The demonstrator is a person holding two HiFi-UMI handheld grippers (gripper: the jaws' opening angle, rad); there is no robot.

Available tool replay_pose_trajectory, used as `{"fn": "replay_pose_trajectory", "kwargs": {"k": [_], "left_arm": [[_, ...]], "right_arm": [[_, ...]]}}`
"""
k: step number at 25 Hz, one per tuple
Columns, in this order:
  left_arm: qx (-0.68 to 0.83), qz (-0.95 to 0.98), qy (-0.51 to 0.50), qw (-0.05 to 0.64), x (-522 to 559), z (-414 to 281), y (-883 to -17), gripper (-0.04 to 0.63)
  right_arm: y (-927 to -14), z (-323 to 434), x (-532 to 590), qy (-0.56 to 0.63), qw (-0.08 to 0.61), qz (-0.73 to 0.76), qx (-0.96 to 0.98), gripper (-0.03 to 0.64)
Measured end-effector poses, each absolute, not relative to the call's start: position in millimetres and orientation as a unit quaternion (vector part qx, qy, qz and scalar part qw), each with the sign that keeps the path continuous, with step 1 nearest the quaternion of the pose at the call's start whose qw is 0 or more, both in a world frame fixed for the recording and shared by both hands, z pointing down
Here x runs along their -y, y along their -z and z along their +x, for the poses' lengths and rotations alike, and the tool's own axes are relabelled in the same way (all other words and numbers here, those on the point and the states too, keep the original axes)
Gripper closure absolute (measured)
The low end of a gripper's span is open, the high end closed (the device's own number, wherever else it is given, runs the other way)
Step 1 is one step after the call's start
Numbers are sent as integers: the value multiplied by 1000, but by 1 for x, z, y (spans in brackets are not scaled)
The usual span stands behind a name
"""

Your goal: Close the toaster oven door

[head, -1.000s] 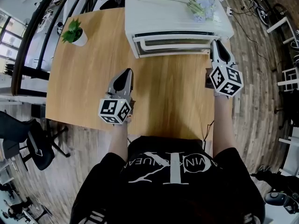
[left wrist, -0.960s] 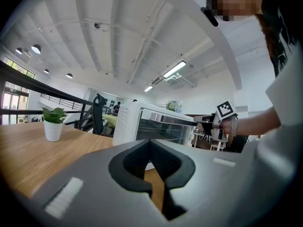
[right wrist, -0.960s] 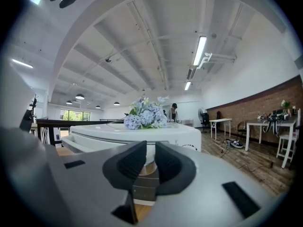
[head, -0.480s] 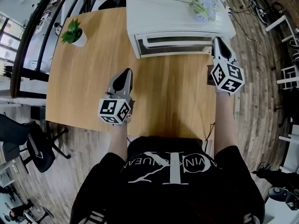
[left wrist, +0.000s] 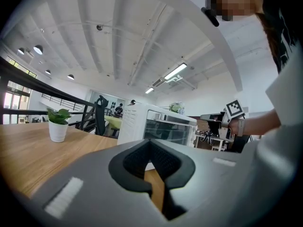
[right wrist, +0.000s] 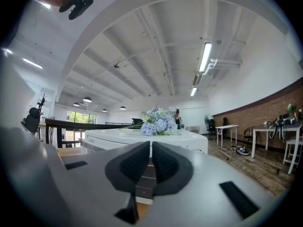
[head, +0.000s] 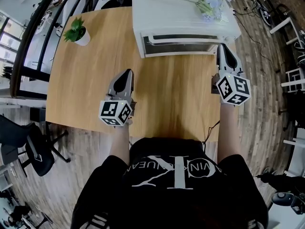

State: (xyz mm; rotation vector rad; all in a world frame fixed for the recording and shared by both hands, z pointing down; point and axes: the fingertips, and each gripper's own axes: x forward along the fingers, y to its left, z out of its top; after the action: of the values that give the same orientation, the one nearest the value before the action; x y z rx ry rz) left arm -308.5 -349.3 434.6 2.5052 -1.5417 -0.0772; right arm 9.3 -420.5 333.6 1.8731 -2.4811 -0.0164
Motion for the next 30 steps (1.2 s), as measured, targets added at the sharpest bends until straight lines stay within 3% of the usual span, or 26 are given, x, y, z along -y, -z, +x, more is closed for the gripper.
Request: {"fn": "replay_pose_trajectory", "kwargs": {"k": [30], "left_arm": [[578,813,32,61,240,-260,-404,583]], "right_arm": [[-371,59,276,-35,36,533,845,600]]}}
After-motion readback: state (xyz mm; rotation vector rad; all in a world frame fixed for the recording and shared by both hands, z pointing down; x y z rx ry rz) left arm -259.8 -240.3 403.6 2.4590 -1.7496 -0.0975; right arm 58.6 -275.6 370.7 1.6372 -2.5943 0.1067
